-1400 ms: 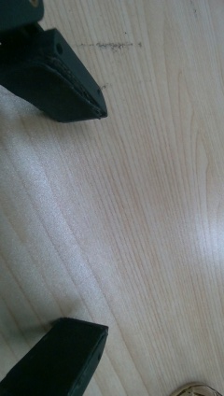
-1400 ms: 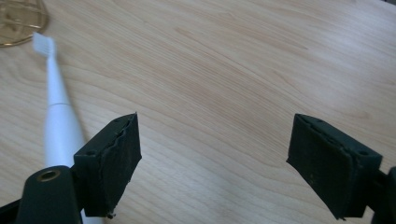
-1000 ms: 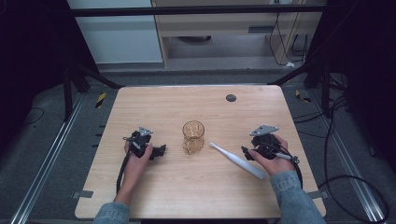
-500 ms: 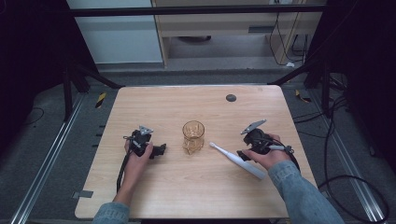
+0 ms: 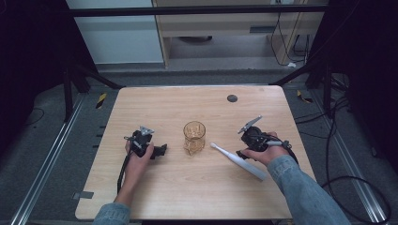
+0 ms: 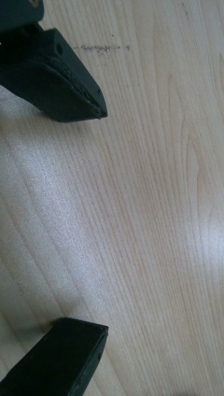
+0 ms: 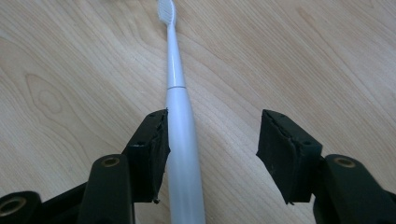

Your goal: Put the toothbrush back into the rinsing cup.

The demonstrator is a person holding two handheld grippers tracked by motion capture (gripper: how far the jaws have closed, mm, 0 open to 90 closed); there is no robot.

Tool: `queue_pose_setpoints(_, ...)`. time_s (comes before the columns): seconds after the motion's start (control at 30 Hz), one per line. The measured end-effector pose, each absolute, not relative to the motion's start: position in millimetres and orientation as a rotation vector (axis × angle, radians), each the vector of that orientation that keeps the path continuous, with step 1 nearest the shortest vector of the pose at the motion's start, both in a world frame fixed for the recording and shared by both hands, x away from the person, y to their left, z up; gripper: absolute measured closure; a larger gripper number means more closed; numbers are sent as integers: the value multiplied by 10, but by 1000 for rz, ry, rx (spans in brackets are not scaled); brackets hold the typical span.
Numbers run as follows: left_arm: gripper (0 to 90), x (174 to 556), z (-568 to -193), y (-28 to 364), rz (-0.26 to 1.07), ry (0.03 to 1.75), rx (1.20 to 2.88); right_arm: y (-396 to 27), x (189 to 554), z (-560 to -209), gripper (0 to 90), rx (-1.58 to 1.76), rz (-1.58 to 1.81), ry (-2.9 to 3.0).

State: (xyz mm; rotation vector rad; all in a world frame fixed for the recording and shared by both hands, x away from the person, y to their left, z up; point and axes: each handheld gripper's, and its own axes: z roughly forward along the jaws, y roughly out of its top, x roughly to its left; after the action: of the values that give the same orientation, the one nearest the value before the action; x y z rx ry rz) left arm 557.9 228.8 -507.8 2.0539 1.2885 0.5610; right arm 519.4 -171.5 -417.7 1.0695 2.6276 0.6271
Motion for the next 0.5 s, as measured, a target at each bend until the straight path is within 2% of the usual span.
queue_pose_setpoints(0.23, 0, 5584, -5078, 2285, 562, 1291, 2052, -1677, 5262, -4166, 429, 1071, 617, 2661)
queue_pose_setpoints(0.5, 0, 5586, -5078, 2284, 561, 1291, 2053, -1467, 5280, -4306, 472, 1025, 550, 2747)
